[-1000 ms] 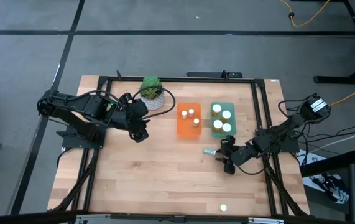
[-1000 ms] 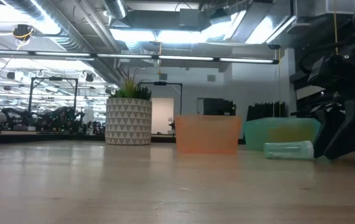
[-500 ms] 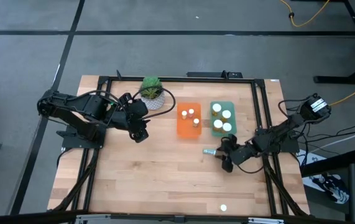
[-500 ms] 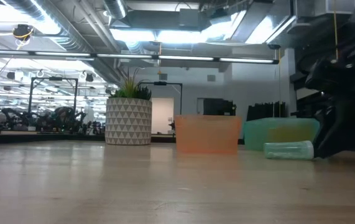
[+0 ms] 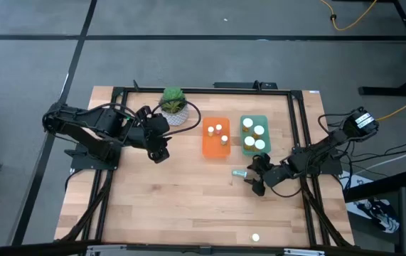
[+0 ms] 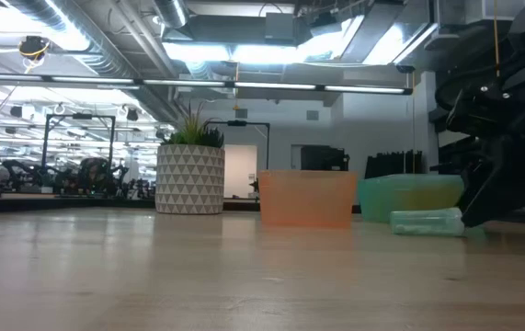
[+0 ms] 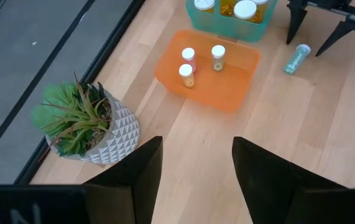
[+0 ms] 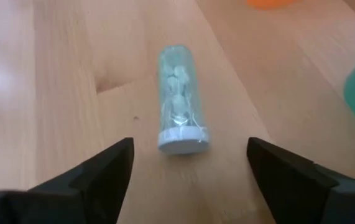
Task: Pick and place medicine bottles into bin by pill shape (circle, oval)
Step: Adjust the small blue bottle
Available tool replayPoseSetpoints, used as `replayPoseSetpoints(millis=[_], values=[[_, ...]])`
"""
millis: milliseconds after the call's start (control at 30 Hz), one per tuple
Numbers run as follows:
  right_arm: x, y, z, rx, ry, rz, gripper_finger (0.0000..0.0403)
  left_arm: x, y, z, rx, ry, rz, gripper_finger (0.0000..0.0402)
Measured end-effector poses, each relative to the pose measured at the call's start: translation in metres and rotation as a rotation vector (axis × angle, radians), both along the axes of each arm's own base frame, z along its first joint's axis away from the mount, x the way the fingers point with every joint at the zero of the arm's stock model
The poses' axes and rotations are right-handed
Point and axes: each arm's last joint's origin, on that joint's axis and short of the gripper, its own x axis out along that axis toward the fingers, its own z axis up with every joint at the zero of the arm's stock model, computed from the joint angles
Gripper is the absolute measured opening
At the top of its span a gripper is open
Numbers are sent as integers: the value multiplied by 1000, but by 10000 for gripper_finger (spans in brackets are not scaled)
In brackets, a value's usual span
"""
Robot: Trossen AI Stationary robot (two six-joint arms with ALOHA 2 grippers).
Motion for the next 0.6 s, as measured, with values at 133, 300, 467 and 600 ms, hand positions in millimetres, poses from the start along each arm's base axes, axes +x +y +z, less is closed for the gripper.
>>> replayPoseSetpoints(millis=[133, 300, 467, 600], values=[[1, 1, 1, -60, -13, 67, 316, 0, 0, 0, 0, 0, 0, 187], [6, 3, 6, -101, -27, 119, 316, 0, 0, 0, 0, 0, 0, 187], [6, 4, 6, -103, -24, 135, 298, 0, 0, 0, 0, 0, 0, 187], [6, 4, 6, -95, -21, 142, 268, 0, 0, 0, 0, 0, 0, 187]])
